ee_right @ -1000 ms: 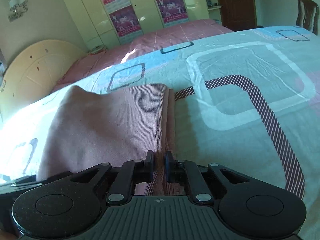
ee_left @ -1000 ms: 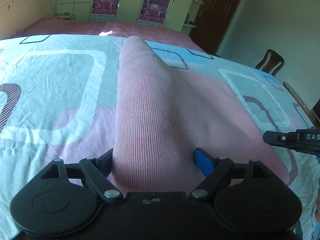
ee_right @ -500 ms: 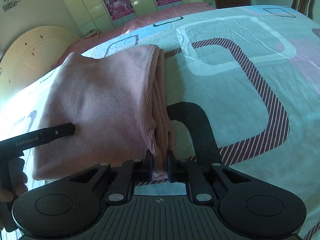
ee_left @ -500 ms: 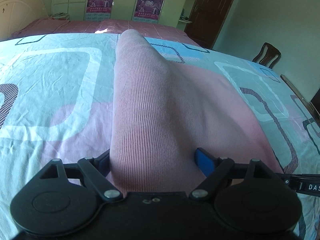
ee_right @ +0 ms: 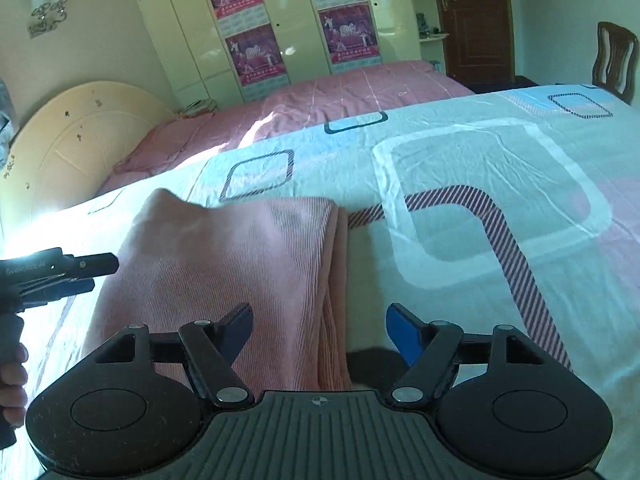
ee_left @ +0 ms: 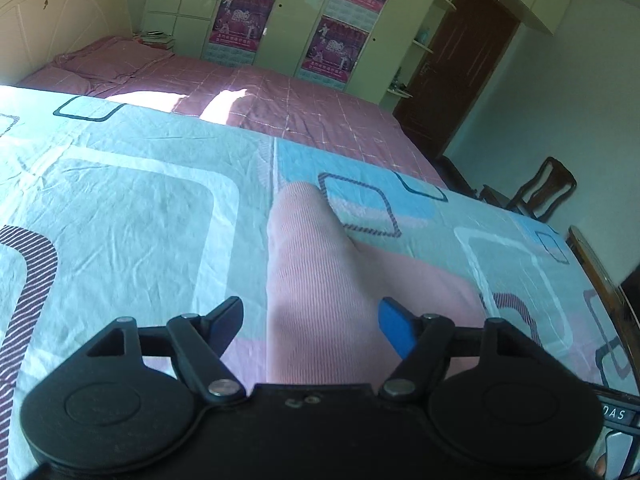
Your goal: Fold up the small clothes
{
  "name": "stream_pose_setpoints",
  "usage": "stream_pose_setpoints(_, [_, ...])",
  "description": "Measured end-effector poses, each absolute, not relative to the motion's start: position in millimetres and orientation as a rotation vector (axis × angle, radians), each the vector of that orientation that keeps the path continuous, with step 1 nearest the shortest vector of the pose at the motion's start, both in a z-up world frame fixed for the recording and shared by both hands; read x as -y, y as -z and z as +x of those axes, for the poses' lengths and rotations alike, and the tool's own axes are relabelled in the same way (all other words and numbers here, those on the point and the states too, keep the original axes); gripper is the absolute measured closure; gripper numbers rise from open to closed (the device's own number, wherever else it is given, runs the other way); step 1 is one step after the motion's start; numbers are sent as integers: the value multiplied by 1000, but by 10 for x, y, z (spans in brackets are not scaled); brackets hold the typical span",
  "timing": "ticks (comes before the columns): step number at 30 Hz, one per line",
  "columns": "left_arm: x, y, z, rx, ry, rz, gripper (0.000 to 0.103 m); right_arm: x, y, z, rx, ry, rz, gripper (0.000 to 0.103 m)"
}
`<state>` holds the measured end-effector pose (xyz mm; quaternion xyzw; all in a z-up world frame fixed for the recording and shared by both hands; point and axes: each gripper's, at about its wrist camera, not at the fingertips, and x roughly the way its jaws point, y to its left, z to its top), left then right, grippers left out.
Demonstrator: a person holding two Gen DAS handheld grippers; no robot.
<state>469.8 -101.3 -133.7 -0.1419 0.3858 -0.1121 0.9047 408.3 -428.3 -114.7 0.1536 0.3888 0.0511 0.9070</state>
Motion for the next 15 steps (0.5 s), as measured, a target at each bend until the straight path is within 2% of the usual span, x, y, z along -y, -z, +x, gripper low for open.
stream_pose_setpoints(2, [1007,1395,4861,-806,218,-308,44,4256,1210,4309,-806,-96,345,30])
stream_pose_setpoints(4, [1023,1460,4988,-807,203,-312,44,4231,1273,4535,-817,-80,378,30])
stream_pose_setpoints(5, [1038,1501,5037,-812,200,-304,43,4222,1313,4639,-826,-81,393,36])
stream_pose_setpoints(6, [1057,1546,5074,-818,196,-295,44,4229,1373,4758,-844,-80,406,44])
stream_pose_setpoints(7, [1076,1604,5102,-828,192,-285,46,4224,1438,4839,-870,-69,416,67])
stream_pose_setpoints(8, [1091,1669,5115,-839,189,-279,50,4219,1492,4893,-888,-62,425,83])
stream_pose_setpoints(10, [1070,1783,5078,-831,178,-296,51,4205,1554,4913,-883,-57,395,83])
stream_pose_setpoints(12, [1064,1807,5061,-822,177,-309,51,4205,1555,4832,-849,-2,312,91])
stream_pose_setpoints(15, [1149,1715,5041,-803,174,-237,52,4297,1621,4798,-842,45,313,91])
